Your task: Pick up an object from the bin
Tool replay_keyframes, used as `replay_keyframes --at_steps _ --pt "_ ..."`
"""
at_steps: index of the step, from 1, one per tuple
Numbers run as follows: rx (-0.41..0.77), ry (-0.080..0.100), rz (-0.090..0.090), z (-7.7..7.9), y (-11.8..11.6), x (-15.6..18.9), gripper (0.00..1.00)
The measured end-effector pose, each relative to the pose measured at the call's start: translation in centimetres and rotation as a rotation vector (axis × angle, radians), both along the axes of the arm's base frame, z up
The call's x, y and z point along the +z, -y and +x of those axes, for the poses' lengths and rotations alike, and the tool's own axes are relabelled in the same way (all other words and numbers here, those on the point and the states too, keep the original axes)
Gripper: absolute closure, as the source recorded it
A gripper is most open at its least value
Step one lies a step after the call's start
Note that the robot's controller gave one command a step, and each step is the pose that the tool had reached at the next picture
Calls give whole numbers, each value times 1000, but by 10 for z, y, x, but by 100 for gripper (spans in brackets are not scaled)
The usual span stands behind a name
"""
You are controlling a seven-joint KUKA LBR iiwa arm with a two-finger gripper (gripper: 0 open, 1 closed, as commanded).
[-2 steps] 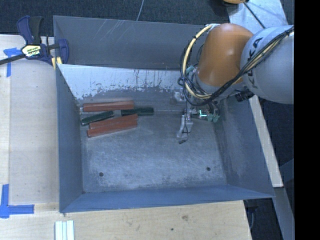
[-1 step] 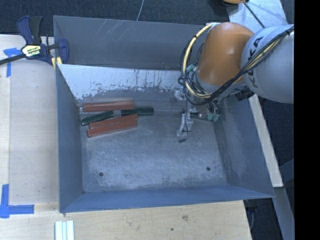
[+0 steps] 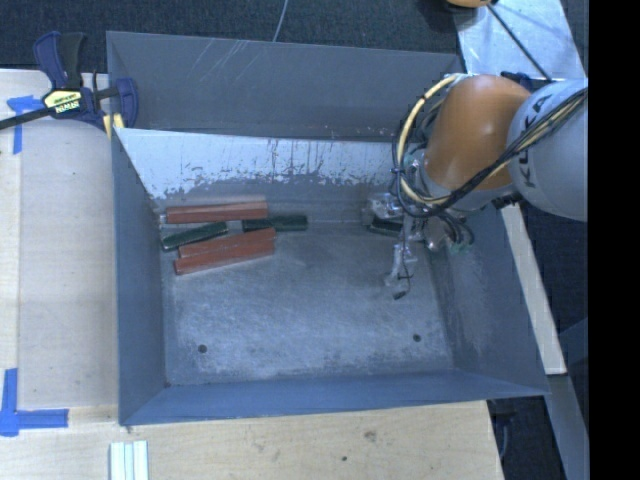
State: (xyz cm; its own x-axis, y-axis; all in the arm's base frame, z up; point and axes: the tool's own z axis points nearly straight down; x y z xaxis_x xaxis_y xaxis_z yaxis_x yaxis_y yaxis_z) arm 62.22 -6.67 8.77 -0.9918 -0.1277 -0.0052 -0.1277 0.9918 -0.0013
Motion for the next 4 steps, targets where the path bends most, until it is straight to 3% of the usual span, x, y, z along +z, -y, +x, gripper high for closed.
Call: replay_keyframes --at_steps 1,2,3,4 --pt "-200 -2 2 1 19 27 0" --pt "-28 -2 0 5 41 18 0" --pt "-378 -7 3 3 45 -8 0" --pt "-221 -3 2 -3 35 -16 100"
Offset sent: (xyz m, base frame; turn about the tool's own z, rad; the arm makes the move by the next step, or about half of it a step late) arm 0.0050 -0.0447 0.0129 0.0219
